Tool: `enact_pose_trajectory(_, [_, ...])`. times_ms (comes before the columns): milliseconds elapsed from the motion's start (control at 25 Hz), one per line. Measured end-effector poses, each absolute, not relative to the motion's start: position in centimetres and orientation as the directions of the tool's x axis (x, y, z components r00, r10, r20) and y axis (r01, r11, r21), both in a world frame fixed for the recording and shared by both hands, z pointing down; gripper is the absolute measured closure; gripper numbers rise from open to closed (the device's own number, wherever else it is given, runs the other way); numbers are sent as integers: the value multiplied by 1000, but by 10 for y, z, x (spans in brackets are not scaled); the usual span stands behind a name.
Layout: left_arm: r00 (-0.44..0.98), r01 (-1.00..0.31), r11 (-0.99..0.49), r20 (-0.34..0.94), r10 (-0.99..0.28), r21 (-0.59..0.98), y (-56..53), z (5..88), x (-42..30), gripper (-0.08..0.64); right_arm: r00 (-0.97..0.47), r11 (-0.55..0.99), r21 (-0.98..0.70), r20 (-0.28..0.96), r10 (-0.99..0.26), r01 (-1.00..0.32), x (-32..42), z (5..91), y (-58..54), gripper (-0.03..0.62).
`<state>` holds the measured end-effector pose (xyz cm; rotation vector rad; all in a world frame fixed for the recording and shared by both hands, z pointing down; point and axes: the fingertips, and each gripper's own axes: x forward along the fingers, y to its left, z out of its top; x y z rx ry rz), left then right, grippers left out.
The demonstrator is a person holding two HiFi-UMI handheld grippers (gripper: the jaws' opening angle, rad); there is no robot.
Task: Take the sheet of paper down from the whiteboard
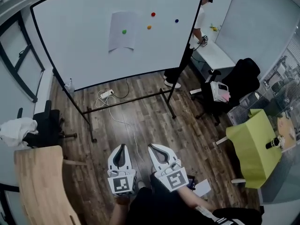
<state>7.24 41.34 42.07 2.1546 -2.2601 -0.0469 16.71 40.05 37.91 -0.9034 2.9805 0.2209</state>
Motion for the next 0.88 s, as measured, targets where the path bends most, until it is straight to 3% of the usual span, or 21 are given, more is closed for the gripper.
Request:
enact_pose_trajectory(600, [-59, -996, 57, 31, -998, -69, 273, 411, 90, 541, -859, 861, 61, -132, -494, -505, 169, 376, 260, 594])
enact_pose_trajectory(880, [-105, -992, 98, 86, -991, -79, 233, 422, 96, 541, -902, 904, 16, -82, -425, -427, 176, 395, 199, 594])
